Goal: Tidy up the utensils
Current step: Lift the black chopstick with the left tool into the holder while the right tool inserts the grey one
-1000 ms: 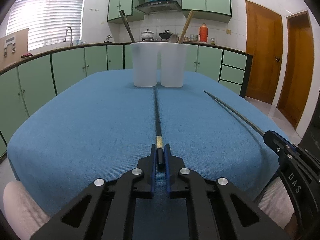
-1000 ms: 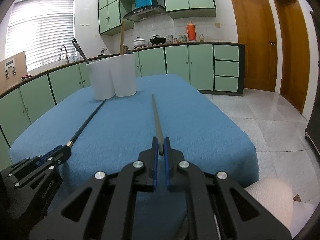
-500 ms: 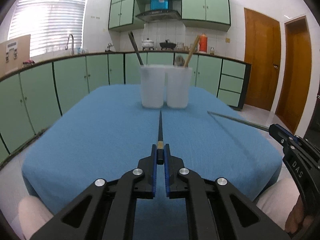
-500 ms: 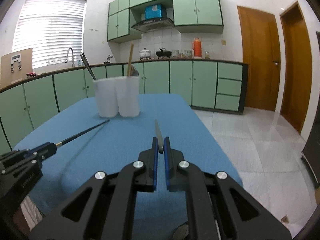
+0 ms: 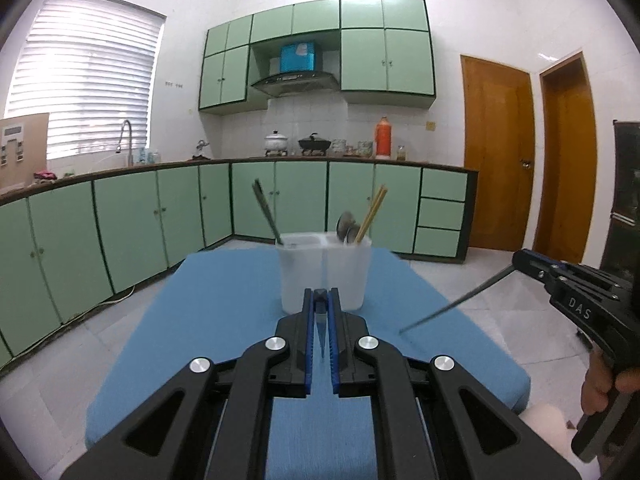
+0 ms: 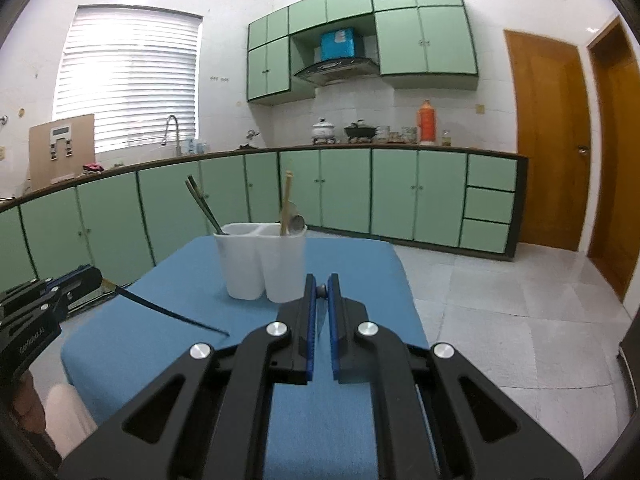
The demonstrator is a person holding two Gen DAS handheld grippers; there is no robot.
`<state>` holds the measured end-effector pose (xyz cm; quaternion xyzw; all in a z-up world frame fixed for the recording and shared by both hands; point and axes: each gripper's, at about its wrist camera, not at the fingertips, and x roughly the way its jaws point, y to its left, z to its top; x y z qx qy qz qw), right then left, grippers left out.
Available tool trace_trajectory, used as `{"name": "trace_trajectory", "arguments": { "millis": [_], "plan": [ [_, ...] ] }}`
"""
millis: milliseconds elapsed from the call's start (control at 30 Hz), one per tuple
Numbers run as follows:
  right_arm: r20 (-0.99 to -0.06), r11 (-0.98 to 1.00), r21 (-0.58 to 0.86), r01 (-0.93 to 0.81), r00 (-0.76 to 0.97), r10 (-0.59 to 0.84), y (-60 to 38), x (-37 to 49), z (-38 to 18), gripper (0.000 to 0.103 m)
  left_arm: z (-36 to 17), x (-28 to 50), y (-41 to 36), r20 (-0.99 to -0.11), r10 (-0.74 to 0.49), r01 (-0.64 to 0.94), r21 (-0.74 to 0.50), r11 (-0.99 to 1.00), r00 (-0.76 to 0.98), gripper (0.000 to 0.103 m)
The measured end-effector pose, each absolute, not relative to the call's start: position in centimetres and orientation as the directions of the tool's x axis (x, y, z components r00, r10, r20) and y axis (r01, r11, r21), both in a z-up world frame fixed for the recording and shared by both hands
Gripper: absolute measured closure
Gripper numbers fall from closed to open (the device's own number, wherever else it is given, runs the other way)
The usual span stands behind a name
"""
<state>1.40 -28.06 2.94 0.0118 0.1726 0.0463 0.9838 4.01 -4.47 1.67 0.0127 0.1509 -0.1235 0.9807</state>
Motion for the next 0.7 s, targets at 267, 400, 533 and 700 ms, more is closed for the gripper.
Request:
{"name": "trace_trajectory", "arguments": {
  "millis": [267,400,533,700],
  "plan": [
    [-0.392,0.981,0.051,-0.187,0.9,0.191,-27.8,4.3,7.1,0.098,5.4,7.6,-3.4,-0.342,-0.322,0.315,-0.078,0.946,0.883,0.096],
    [-0.417,0.968,0.063,-0.241,0.875,0.245,-27.5,5.6,8.8,0.098,6.7,8.4,-3.3,-0.342,-0.345,0.337,-0.087,0.938,0.874,0.096],
    [-0.427,0.955,0.08,-0.286,0.856,0.292,-26.9,6.3,10.7,0.098,8.0,8.9,-3.3,-0.322,-0.35,0.348,-0.065,0.935,0.88,0.096],
    [-0.437,0.937,0.07,-0.343,0.833,0.338,-25.7,7.6,13.1,0.098,9.5,9.4,-3.7,-0.311,-0.368,0.371,-0.054,0.927,0.876,0.096]
  ]
}}
